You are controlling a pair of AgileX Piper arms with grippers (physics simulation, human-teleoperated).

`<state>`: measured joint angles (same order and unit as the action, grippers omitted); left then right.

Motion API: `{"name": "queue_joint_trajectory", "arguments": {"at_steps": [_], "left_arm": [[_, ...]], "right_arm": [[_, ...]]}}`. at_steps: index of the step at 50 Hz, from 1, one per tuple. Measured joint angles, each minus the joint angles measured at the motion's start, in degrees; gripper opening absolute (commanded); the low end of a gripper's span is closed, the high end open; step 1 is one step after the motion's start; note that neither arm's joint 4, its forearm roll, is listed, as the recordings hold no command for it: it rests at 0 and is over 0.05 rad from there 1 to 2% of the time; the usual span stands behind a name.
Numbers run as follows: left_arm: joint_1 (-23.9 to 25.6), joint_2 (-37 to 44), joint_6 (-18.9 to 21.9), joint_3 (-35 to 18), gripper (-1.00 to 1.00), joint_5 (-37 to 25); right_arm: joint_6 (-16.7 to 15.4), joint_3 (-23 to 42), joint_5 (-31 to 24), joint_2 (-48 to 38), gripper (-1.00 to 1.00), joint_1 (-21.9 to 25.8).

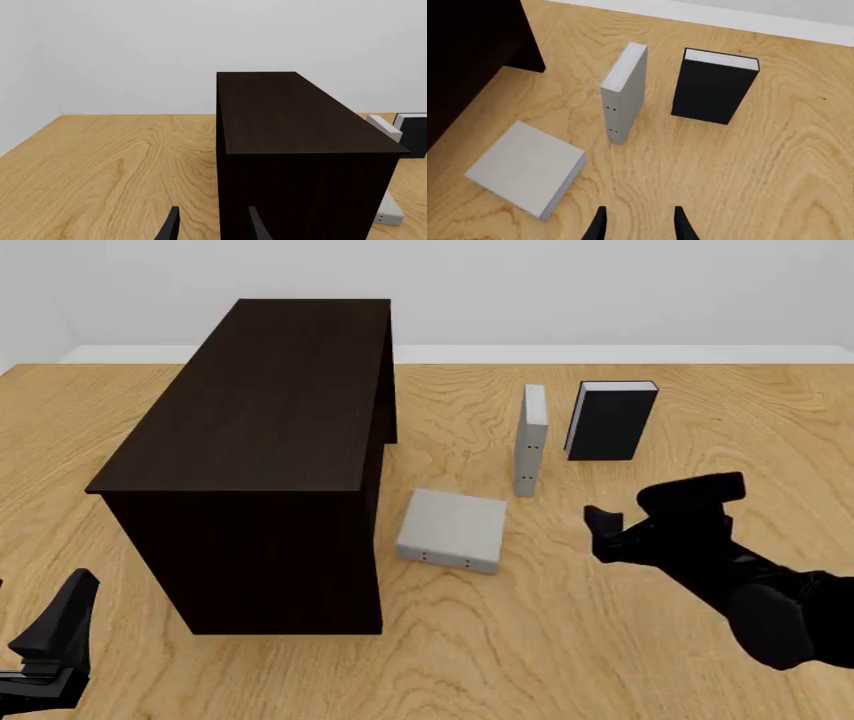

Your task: Pick up the book on the right and place it under the cabinet shelf.

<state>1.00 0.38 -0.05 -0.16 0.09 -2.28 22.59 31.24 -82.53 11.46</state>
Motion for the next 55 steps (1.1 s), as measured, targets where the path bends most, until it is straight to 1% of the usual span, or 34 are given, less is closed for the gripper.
{"name": "queue_joint_trajectory", "arguments": {"at_steps": [24, 38, 55], "left_arm": [[-0.01, 0.0, 0.03, -0.06, 1.0, -0.04], [-0.01, -0.07, 0.06, -0.1, 1.0, -0.13], [-0.01, -0.09, 0.09, -0.06, 1.0, -0.1]], "right_arm": [[-0.99, 3.24, -2.09, -3.57, 1.0, 0.71], [-1.53, 7.32, -2.58, -9.95, 1.0, 1.56], [-0.89, 13.85, -1.8, -20.05, 1.0, 4.68]]}}
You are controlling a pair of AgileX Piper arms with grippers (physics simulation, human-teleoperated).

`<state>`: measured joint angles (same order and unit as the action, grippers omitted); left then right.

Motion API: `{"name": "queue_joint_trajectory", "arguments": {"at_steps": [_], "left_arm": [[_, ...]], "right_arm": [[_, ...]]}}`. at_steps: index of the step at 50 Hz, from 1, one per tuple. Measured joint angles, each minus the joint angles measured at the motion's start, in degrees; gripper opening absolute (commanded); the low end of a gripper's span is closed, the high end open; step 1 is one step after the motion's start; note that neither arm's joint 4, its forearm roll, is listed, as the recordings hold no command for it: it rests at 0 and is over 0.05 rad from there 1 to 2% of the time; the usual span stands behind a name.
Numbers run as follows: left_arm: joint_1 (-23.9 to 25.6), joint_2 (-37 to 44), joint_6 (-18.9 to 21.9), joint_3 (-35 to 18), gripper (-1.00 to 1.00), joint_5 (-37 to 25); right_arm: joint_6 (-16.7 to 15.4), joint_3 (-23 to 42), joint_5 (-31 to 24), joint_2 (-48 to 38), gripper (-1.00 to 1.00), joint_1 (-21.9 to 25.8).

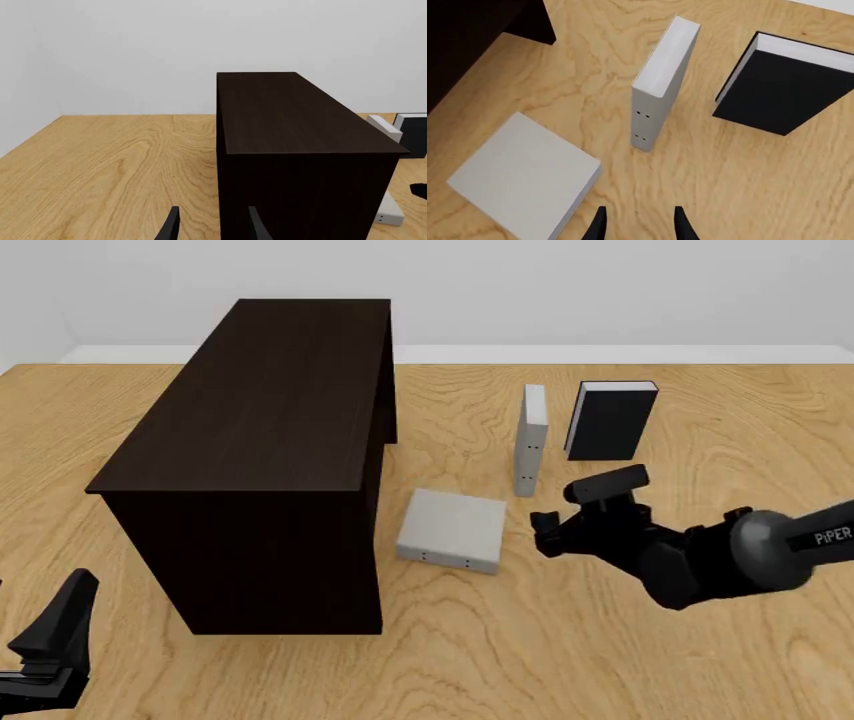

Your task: Pick up the book on the right and place it under the cabinet shelf.

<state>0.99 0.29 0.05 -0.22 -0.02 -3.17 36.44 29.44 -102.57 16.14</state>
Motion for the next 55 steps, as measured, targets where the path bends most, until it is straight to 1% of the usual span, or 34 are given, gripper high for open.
{"name": "queue_joint_trajectory", "arguments": {"at_steps": [16, 21, 31, 44, 55], "left_arm": [[-0.01, 0.03, 0.02, -0.04, 1.0, 0.0], [-0.01, 0.04, 0.02, -0.05, 1.0, 0.0], [-0.01, 0.05, 0.02, -0.05, 1.0, 0.01], [-0.01, 0.05, 0.02, -0.05, 1.0, 0.01], [-0.01, 0.05, 0.02, -0.05, 1.0, 0.01]], "right_arm": [[0.89, 6.16, -0.88, -7.29, 1.0, 3.39], [0.08, 7.64, -1.41, -8.55, 1.0, 4.0], [-0.93, 10.59, -2.86, -10.07, 1.0, 5.84], [0.34, 12.42, -3.79, -10.57, 1.0, 10.07], [0.7, 14.59, -5.14, -10.75, 1.0, 13.24]]}}
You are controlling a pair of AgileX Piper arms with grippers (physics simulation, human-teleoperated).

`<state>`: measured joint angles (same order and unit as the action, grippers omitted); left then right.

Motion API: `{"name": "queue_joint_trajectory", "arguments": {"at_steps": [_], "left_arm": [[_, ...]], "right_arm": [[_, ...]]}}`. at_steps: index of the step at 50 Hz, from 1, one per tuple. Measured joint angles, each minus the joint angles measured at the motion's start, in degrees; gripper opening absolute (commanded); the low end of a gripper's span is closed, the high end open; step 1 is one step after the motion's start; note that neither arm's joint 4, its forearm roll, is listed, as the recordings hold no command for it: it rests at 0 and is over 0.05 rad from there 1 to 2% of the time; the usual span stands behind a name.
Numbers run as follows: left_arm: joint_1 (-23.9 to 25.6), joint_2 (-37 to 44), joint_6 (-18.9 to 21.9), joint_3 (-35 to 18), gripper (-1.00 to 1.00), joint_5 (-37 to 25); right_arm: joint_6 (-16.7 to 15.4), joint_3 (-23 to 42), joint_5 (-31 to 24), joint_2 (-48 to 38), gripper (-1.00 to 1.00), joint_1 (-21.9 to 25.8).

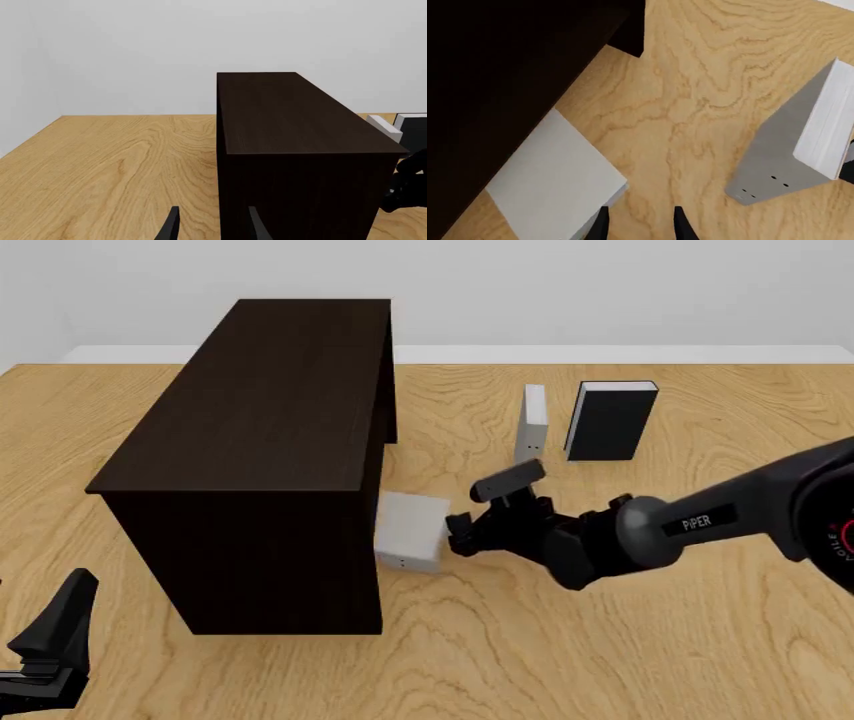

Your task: Pick up the book on the right and place it under the cabinet shelf.

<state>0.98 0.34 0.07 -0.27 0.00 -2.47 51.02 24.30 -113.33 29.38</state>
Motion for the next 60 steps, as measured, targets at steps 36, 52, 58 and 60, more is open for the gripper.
{"name": "queue_joint_trajectory", "arguments": {"at_steps": [36, 52, 58, 60], "left_arm": [[0.0, 0.0, 0.0, 0.0, 1.0, 0.0], [0.0, 0.0, 0.0, 0.0, 1.0, 0.0], [0.0, 0.0, 0.0, 0.0, 1.0, 0.0], [0.0, 0.0, 0.0, 0.0, 1.0, 0.0]], "right_arm": [[-0.79, 11.63, -5.0, -4.85, 1.0, 6.82], [-1.62, 13.81, -5.66, -5.9, 1.0, 7.38], [-0.36, 12.89, -5.16, -5.78, 1.0, 6.81], [0.11, 12.31, -4.84, -5.55, 1.0, 6.63]]}}
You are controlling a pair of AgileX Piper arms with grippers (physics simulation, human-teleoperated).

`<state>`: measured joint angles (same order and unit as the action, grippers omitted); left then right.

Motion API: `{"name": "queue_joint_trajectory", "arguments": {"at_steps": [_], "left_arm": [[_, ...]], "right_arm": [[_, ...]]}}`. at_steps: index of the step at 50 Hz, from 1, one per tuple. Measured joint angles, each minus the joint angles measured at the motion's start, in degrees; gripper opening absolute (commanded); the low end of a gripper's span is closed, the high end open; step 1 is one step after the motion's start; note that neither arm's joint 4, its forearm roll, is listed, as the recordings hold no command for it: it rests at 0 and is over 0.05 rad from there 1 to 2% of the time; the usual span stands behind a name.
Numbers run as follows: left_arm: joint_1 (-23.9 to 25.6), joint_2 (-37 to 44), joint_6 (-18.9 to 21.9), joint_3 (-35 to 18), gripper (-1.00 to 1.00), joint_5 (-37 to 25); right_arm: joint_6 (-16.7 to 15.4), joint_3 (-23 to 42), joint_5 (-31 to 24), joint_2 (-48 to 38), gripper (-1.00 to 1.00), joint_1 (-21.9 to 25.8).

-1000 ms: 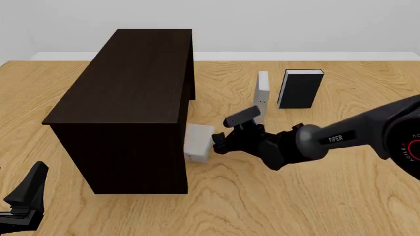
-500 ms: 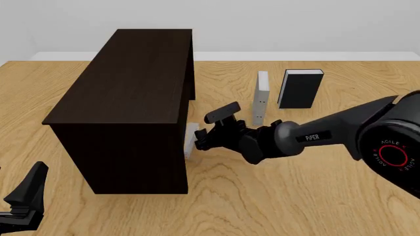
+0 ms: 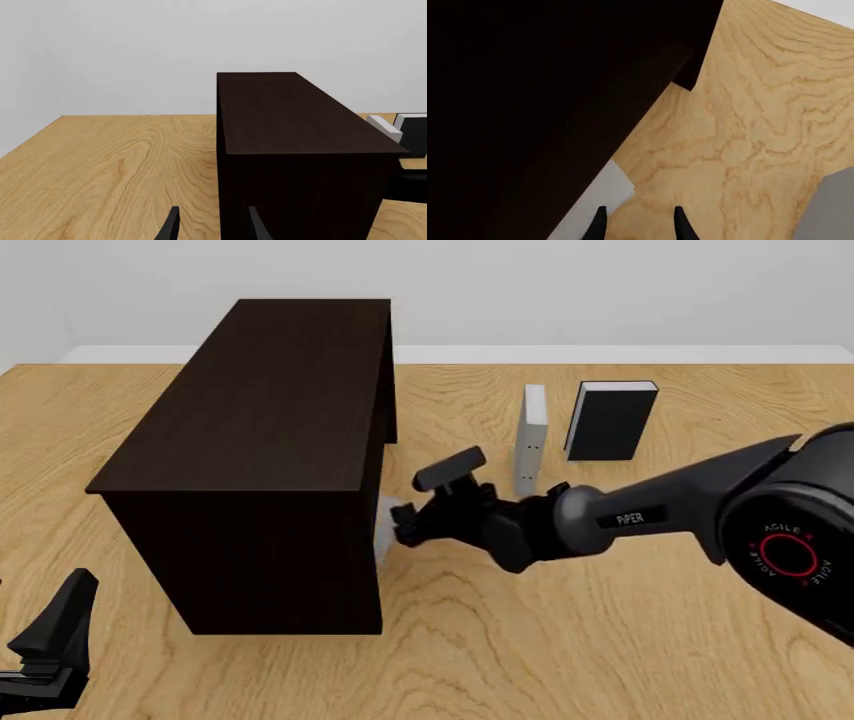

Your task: Pick up the book on the right and place it under the cabinet shelf.

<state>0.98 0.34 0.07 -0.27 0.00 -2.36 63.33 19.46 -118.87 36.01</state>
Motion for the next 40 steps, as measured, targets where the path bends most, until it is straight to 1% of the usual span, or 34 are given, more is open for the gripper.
{"name": "queue_joint_trajectory", "arguments": {"at_steps": [11, 22, 31, 40], "left_arm": [[0.0, 0.0, 0.0, 0.0, 1.0, 0.0], [0.0, 0.0, 0.0, 0.0, 1.0, 0.0], [0.0, 0.0, 0.0, 0.0, 1.0, 0.0], [0.0, 0.0, 0.0, 0.0, 1.0, 0.0]], "right_arm": [[1.06, -4.34, 1.82, 2.92, 1.0, -1.2], [1.14, -10.25, 3.91, 8.7, 1.0, -2.02], [0.39, -16.7, 5.39, 16.73, 1.0, -2.86], [-1.33, -23.04, 4.79, 27.9, 1.0, -4.17]]}}
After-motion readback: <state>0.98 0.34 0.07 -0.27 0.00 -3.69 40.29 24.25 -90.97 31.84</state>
